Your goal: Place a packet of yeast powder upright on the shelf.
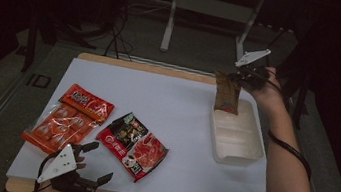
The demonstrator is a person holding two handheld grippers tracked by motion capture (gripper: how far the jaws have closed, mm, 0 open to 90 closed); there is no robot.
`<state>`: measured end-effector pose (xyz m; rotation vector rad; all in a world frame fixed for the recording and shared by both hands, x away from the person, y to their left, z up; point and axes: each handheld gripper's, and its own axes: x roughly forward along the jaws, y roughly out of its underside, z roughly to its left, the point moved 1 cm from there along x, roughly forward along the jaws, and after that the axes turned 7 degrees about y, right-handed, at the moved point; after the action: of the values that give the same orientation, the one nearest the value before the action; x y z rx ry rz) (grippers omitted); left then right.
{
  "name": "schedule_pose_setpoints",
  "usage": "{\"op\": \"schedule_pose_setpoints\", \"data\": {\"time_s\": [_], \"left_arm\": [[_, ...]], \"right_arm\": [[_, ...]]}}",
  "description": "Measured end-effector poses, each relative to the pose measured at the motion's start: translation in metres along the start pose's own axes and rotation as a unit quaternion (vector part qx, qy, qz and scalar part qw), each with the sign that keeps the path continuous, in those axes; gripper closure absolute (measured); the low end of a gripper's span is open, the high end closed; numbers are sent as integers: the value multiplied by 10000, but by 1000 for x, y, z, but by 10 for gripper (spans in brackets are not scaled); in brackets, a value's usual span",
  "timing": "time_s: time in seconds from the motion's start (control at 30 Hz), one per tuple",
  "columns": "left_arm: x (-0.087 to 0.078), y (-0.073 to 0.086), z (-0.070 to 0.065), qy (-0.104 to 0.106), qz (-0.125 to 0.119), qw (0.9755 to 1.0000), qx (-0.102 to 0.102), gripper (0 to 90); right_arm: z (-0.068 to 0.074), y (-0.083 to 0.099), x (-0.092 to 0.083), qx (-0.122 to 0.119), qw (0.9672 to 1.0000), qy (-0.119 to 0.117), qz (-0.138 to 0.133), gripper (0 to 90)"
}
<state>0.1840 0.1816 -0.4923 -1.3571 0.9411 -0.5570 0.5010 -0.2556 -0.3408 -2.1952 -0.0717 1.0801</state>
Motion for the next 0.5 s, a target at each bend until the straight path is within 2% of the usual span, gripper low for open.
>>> {"op": "schedule_pose_setpoints", "data": {"time_s": [0.23, 0.33, 0.4, 0.47, 0.5], "left_arm": [[0, 0, 0, 1, 4, 10000, 6, 33], [0, 0, 0, 2, -1, 10000, 7, 33], [0, 0, 0, 4, 1, 10000, -2, 33], [0, 0, 0, -2, -1, 10000, 2, 33], [0, 0, 0, -2, -1, 10000, 2, 33]], "right_arm": [[2, 7, 3, 139, 9998, -143, -95, 900], [3, 9, 5, 177, 9997, -133, -92, 900], [5, 11, 8, 117, 9998, -181, 19, 900], [11, 16, 17, -90, 9994, -160, 306, 900], [11, 16, 17, -90, 9994, -160, 306, 900]]}}
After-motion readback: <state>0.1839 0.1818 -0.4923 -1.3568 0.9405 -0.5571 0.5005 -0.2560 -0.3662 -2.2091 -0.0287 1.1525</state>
